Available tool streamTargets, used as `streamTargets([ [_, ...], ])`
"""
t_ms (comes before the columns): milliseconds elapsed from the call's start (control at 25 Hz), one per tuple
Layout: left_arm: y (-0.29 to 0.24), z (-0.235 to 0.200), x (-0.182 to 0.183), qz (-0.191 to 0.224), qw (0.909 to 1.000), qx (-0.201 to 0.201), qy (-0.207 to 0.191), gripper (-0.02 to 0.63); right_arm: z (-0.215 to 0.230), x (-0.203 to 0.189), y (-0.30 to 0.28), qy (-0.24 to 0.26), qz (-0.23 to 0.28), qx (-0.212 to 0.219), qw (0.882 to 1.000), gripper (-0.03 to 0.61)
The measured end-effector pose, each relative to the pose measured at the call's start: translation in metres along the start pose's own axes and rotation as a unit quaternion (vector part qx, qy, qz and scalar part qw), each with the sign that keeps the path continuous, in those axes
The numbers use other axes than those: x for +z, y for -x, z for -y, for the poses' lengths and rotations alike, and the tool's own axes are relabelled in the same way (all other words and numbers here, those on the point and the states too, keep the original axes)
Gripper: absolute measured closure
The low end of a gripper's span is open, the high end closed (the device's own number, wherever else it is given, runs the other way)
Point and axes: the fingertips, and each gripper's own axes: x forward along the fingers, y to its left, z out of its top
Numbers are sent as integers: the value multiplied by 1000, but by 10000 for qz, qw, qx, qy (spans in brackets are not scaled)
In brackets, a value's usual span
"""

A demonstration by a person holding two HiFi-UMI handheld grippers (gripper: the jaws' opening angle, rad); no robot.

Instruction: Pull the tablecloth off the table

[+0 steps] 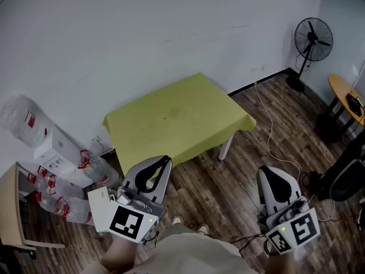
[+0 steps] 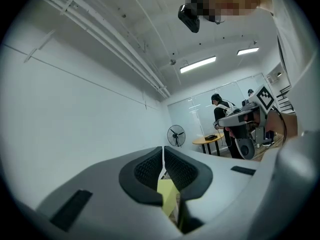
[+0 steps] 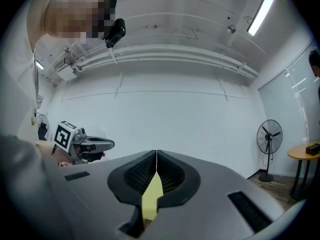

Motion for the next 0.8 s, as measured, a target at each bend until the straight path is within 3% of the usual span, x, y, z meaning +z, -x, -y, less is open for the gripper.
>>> streamTargets([
  [80, 1, -10, -5, -19, 9993, 374, 88, 558, 7, 2, 3, -123, 108, -143, 9998, 522],
  [120, 1, -15, -7, -39, 9985, 512, 183, 463, 10, 1, 4, -146, 122, -198, 9996, 407],
  [160, 0, -18, -9, -63, 9979, 576, 286, 390, 13, 0, 4, -137, 92, -242, 9996, 331],
  [200, -1, -19, -11, -77, 9975, 592, 375, 359, 16, -3, 4, -113, 38, -283, 9995, 327],
  [800, -36, -3, -19, -214, 9989, 289, 303, 359, 54, -25, 16, -115, -230, -556, 9981, 315],
])
